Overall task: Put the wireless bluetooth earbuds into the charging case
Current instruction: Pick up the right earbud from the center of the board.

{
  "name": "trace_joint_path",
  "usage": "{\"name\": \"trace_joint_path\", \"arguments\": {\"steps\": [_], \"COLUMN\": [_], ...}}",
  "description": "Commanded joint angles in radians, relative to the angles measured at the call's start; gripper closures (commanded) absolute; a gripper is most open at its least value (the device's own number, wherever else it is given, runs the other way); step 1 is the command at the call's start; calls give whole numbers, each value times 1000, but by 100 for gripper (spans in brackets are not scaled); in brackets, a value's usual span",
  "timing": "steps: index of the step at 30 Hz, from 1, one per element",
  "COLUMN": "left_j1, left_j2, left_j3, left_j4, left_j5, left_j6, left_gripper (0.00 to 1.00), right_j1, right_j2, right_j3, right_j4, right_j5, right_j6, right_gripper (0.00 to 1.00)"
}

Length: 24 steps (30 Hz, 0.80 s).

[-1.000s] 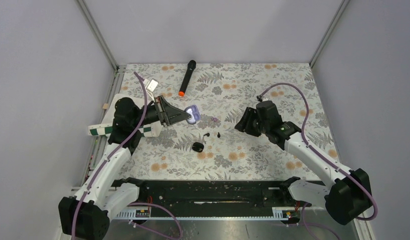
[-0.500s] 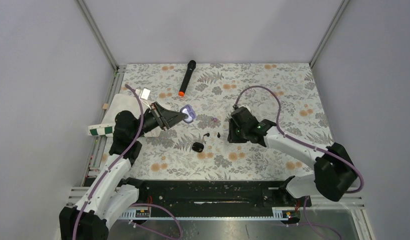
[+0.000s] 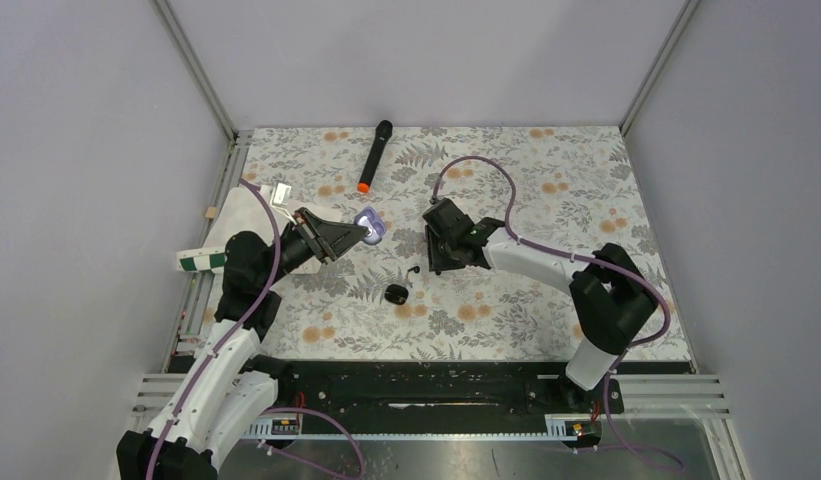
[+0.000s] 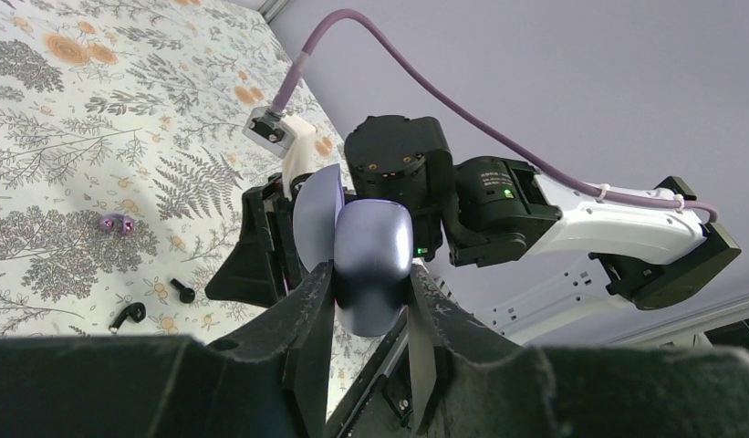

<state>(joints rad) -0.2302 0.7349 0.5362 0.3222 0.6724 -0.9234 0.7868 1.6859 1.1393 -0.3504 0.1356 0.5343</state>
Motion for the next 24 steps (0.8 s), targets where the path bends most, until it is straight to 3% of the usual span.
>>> {"name": "trace_joint_path", "arguments": {"steps": [1,24], "left_j1": [5,5], "left_j2": [-15,-9], "left_j3": [2,-9], "left_j4": [26,57], "left_j5": [-18,-5], "left_j6": [11,-5], "left_gripper": [100,100], "right_j1": [10,12], "right_j2": [44,202], "right_j3": [52,128], "right_j4": [-31,-84], "right_j5": [45,133], "right_j6": [-11,-27], "right_gripper": [59,58]}}
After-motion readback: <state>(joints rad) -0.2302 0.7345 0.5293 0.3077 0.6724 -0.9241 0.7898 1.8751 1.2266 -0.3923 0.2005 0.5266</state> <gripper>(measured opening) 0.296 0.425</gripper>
